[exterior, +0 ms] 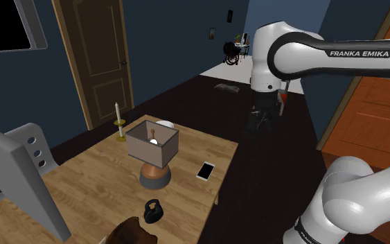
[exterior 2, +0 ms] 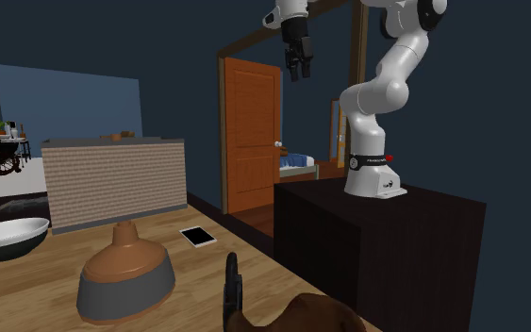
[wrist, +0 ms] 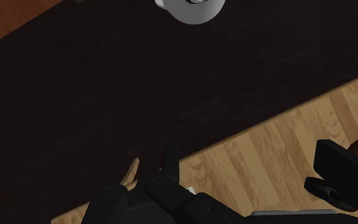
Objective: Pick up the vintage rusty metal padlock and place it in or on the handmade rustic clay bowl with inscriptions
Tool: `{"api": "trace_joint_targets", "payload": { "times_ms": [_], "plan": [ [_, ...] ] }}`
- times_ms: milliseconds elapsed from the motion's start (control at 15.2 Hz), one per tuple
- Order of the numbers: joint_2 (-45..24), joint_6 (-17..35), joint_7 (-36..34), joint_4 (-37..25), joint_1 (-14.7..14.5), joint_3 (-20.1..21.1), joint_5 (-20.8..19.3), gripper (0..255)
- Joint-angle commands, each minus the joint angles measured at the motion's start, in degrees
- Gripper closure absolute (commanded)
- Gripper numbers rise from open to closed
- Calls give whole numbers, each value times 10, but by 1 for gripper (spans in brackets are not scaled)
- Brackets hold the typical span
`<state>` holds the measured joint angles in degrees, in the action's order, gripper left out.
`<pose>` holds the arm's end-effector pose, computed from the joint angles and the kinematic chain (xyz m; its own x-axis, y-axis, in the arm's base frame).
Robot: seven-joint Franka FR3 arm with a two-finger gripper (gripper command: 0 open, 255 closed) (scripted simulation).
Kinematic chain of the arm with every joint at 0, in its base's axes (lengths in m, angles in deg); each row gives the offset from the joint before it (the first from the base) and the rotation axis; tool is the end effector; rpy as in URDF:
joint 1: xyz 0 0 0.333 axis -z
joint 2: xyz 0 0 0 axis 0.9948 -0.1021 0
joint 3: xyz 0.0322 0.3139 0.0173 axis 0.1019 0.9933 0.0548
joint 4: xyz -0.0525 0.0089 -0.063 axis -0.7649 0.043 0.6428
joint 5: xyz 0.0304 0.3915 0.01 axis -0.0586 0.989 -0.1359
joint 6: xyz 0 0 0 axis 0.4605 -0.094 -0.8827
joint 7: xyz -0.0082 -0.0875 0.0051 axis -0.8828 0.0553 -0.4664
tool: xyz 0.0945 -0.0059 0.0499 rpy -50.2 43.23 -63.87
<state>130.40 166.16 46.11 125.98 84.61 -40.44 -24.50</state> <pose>0.2995 -0.0085 0.5341 0.9704 -0.1595 -0.1814 -0.1516 -0.9868 0.0566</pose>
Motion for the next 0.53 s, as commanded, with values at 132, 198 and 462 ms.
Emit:
{"api": "trace_joint_targets", "payload": {
  "times_ms": [132,198,462],
  "plan": [
    [-15,36,-26,18,-4,15,16,0],
    [-24,55,-38,26,-6,23,24,0],
    [-69,132,-87,50,-16,53,53,0]
  ]
}}
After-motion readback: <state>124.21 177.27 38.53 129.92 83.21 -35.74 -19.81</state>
